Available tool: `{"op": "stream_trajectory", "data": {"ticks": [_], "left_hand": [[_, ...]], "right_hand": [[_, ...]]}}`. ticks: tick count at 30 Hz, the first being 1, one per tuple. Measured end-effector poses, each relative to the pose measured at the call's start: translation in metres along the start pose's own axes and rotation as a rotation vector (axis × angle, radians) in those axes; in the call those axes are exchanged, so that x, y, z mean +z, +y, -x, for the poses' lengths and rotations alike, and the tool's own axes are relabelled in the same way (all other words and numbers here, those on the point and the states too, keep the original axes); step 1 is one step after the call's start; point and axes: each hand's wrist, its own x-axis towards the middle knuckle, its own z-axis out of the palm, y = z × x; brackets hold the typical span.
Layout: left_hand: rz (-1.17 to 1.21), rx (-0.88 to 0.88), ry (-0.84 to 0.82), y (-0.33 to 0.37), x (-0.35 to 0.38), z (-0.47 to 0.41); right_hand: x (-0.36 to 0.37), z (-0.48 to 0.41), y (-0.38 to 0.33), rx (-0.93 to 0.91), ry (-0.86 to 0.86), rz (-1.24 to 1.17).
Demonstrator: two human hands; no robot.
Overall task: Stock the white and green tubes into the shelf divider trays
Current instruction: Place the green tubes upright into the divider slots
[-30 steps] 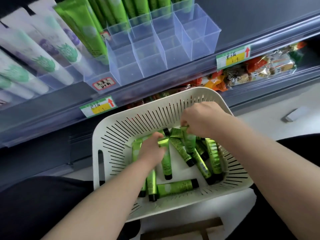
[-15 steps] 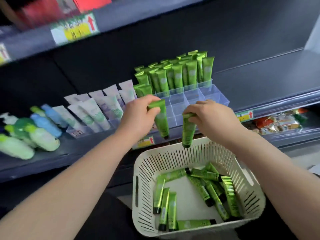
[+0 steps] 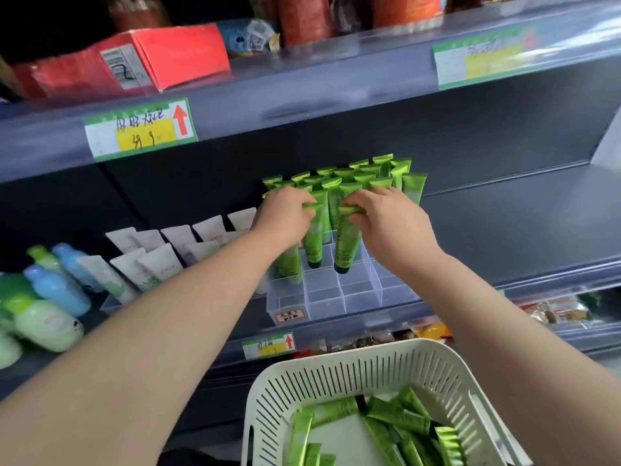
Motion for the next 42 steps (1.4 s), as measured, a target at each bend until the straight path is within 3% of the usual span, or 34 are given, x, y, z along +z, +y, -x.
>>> {"op": "stream_trajectory", "data": {"ticks": [8,17,30,38,42], "left_hand": [[-0.083,-0.091,-0.063,-0.009,0.018,-0.014],[0.065,-0.041,0.034,-0.021,0.000,-0.003],[-0.004,0.067,0.022,-0.020,-0.025,0.032],[0.005,0.187,0.060,0.001,-0.022,0.078],[0.021,0.260,0.014,0.003,0.005,0.107]], "right_hand": [[0.027,-0.025,-0.003,-0.037,-0.009,-0.026],[0.054,-0.049,-0.010,-0.054,-0.119,0.034],[0.072,-0.040,-0.013,-0.023,-0.287,0.097],[0.043,0.010,-0.007,-0.053,-0.075,0.068],[0.038,0.062,0.006,-0.060,-0.050,0.059]]}}
